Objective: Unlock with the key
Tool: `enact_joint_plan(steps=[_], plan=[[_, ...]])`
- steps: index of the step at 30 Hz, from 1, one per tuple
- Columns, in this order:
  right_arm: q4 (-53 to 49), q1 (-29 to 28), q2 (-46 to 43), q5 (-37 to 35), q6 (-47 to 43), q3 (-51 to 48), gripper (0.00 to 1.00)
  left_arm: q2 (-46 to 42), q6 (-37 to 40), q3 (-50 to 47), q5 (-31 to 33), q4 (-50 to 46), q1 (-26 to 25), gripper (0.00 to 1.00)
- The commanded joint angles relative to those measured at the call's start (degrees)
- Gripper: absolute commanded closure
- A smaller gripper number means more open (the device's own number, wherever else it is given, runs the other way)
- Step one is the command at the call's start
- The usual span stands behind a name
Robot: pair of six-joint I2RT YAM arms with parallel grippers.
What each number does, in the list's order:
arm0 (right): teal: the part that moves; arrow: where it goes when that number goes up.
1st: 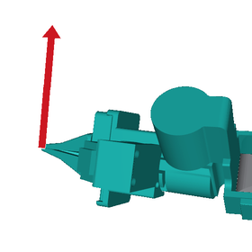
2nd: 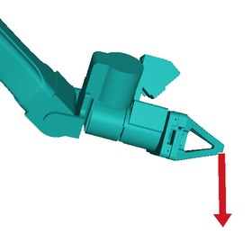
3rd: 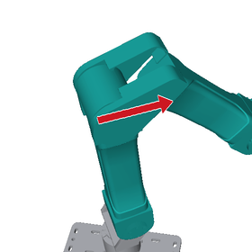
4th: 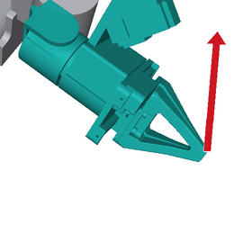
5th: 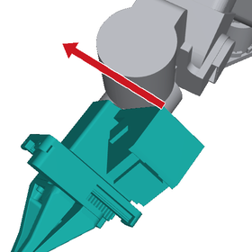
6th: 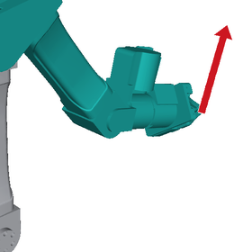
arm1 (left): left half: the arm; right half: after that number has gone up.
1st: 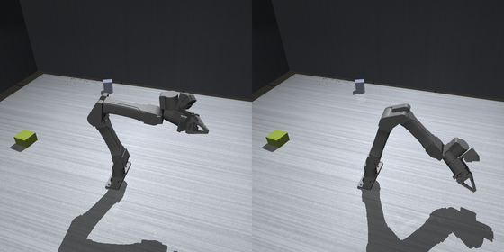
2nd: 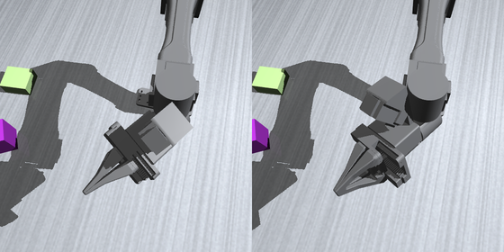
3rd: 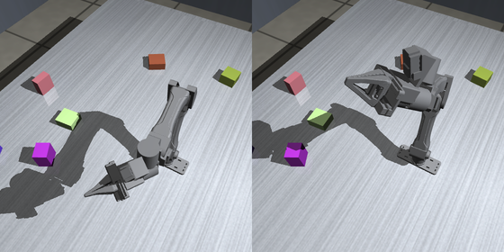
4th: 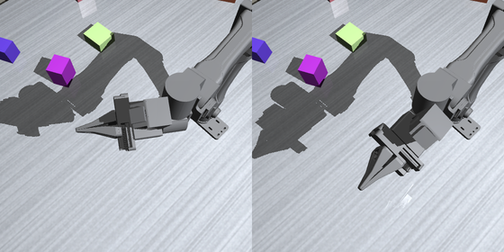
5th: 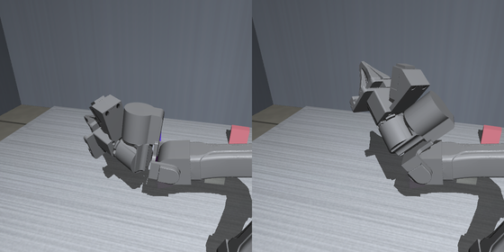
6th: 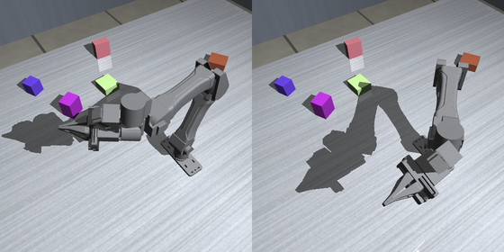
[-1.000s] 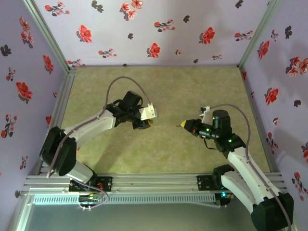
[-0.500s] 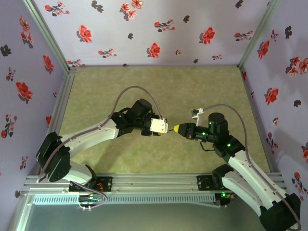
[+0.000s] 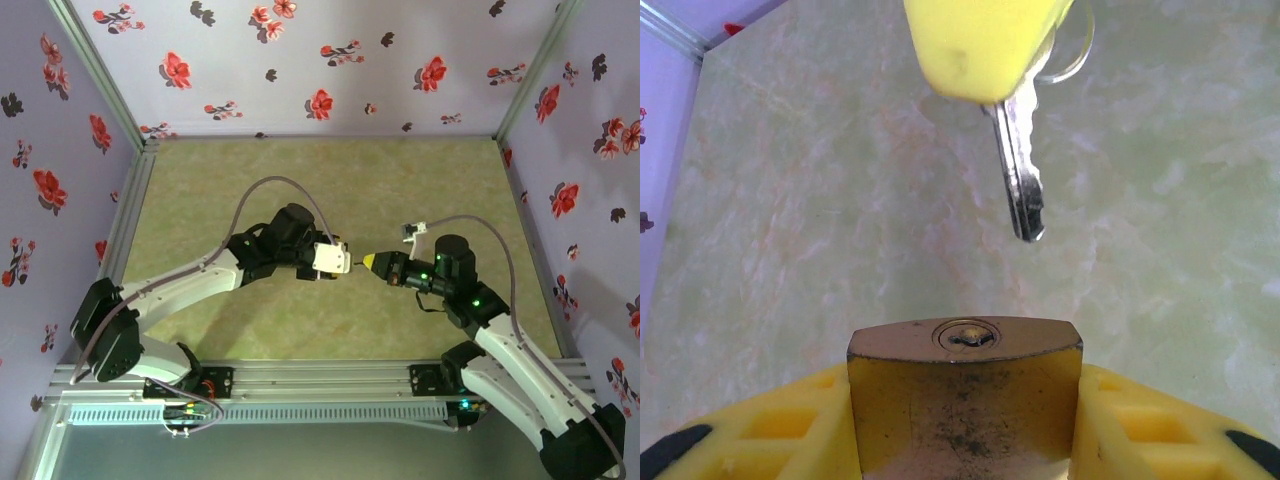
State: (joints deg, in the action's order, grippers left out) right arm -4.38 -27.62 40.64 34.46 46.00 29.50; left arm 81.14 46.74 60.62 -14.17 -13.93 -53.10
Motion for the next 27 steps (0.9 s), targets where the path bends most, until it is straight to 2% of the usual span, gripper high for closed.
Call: enact_joint_plan(steps=[1,27], plan=[[2.4,-0.9,0.4,-1.1,-1.1,-0.9,1.0,-2.0,-1.6,2.1,-2.2,3.3,-0.5,1.0],[4.6,-2.5,3.2,-5.3,-1.7,-1.5,1.0,-1.0,-2.8,2.8,-3.5,2.3,-1.2,1.0]])
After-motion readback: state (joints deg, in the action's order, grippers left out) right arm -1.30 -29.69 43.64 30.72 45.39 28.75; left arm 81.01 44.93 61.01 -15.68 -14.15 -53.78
